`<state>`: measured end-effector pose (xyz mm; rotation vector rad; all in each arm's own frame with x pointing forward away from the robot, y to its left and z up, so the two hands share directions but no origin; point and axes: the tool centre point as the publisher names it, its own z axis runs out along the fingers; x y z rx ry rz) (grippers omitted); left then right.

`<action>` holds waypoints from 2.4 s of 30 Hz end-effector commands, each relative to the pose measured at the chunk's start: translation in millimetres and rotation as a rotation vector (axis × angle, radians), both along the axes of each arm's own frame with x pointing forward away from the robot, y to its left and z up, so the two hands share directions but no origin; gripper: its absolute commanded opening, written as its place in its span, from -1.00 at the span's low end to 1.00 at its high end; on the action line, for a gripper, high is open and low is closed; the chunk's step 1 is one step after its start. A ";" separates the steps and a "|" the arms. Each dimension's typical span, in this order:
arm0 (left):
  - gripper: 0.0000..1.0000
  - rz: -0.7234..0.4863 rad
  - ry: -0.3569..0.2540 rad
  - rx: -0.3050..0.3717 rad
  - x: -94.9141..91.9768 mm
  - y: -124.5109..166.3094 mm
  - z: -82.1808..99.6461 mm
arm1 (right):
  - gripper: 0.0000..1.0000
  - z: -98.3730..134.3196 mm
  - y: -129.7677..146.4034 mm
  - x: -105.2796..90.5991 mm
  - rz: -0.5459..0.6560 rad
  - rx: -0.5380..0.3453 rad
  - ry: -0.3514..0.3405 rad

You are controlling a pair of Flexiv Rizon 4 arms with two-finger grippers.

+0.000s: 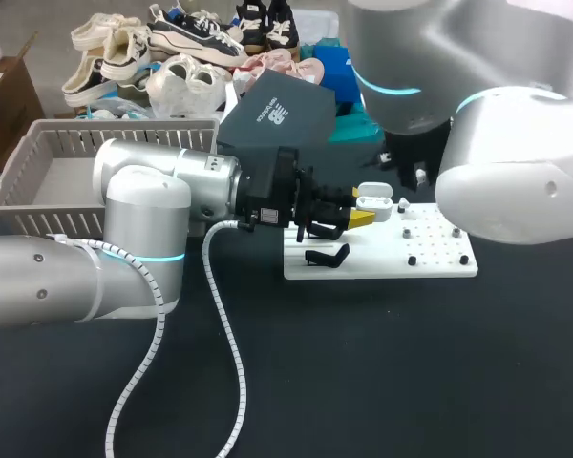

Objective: Pick up each earbud case from the left stands, insert the matching earbuds, close the lid, and place the case in the box.

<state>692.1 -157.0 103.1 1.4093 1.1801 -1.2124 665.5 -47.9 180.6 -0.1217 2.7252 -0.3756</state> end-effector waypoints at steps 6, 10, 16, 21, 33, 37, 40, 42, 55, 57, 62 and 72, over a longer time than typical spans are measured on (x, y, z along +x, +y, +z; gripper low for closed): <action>-1.00 -0.001 -0.001 0.000 0.5 -0.2 -0.2 | -1.00 -2.0 1.2 -8.9 0.007 0.003 -0.013; -1.00 -0.001 -0.001 0.000 0.5 -0.2 -0.2 | -1.00 -2.0 1.2 -8.9 0.007 0.003 -0.013; -1.00 -0.001 -0.001 0.000 0.5 -0.2 -0.2 | -1.00 -2.0 1.2 -8.9 0.007 0.003 -0.013; -1.00 -0.001 -0.001 0.000 0.5 -0.2 -0.2 | -1.00 -2.0 1.2 -8.9 0.007 0.003 -0.013; -1.00 -0.001 -0.001 0.000 0.5 -0.2 -0.2 | -1.00 -2.3 2.5 -11.6 -0.483 0.021 0.021; -1.00 -0.001 -0.001 0.000 0.5 -0.2 -0.2 | -1.00 -3.2 9.1 -14.0 -0.522 0.056 0.028; -1.00 -0.001 -0.001 0.000 0.5 -0.2 -0.2 | -1.00 -3.5 16.1 -14.9 -0.534 0.097 0.046; -1.00 -0.001 -0.001 0.000 0.5 -0.2 -0.2 | -1.00 -4.2 18.9 -14.6 -0.537 0.103 0.049; -1.00 -0.001 -0.001 0.000 0.5 -0.2 -0.2 | -1.00 -4.7 20.6 -14.3 -0.538 0.126 0.053; -1.00 -0.001 -0.001 0.000 0.5 -0.2 -0.2 | -1.00 -4.7 20.6 -14.3 -0.538 0.126 0.053; -1.00 -0.001 -0.001 0.000 0.5 -0.2 -0.2 | -1.00 0.8 31.9 -12.3 -0.617 0.131 0.057; -1.00 -0.001 -0.001 0.000 0.5 -0.2 -0.2 | -1.00 9.1 49.1 -6.8 -0.933 0.160 0.087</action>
